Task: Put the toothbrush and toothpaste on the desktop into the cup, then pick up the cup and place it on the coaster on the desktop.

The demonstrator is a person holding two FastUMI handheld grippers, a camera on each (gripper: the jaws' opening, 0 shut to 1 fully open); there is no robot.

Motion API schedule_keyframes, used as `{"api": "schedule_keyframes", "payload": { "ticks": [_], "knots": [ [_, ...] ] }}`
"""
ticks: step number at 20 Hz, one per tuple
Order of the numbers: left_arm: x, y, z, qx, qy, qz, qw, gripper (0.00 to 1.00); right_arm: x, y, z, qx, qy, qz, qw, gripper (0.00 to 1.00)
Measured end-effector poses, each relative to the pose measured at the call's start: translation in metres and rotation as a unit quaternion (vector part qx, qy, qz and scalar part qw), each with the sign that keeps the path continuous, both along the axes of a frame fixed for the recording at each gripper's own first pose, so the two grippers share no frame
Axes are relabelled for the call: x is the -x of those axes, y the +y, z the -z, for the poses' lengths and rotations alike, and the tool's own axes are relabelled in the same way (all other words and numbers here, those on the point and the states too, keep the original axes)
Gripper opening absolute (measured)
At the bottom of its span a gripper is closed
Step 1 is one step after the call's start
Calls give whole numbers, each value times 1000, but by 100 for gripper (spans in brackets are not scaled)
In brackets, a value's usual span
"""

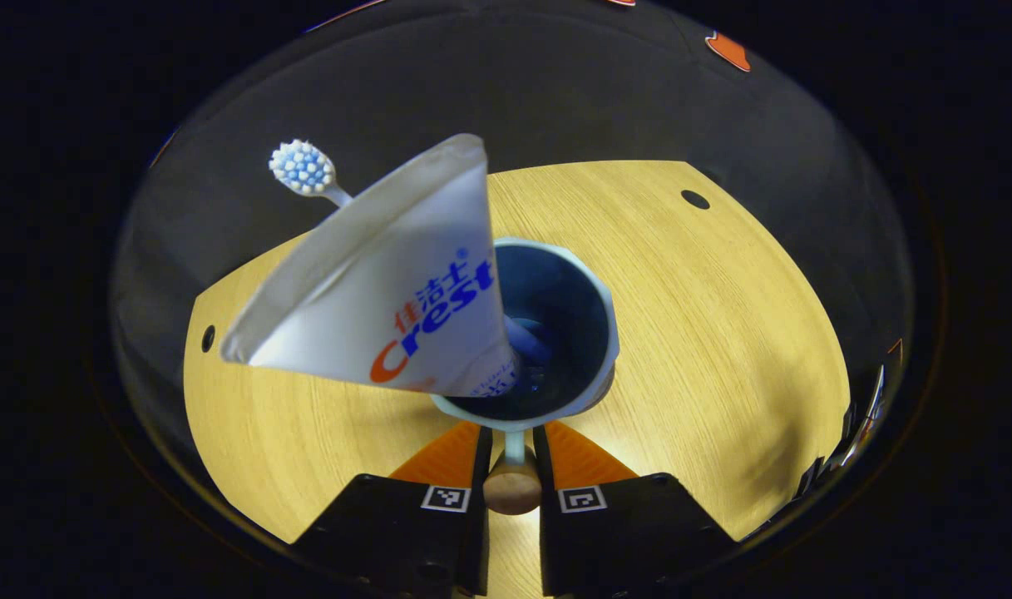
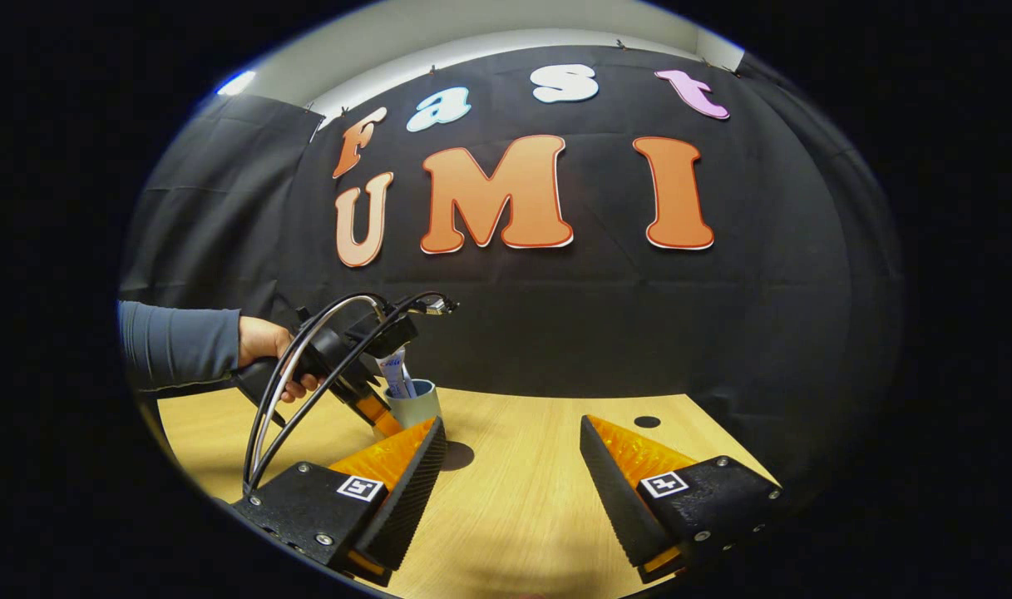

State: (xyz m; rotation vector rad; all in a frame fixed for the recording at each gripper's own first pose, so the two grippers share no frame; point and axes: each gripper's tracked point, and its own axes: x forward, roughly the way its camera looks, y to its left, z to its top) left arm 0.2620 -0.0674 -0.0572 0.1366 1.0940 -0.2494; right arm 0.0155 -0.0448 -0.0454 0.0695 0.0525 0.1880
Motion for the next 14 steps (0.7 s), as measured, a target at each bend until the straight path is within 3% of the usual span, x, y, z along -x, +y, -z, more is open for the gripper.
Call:
{"api": "schedule_keyframes", "payload": {
  "ticks": [4, 8, 11, 14],
  "knots": [
    [21, 10, 45, -6, 24, 6, 1000, 24, 1, -11, 7, -8, 8, 8, 1000, 97],
    [39, -6, 49, 0, 15, 25, 1000, 28, 0, -19, 20, -25, 27, 16, 999, 97],
    [32, -6, 28, -16, -49, 32, 998, 100, -2, -19, 19, -37, 34, 20, 999, 97],
    [34, -5, 6, -27, -121, 25, 992, 100, 0, -12, 15, -37, 33, 18, 999, 96]
  ]
}}
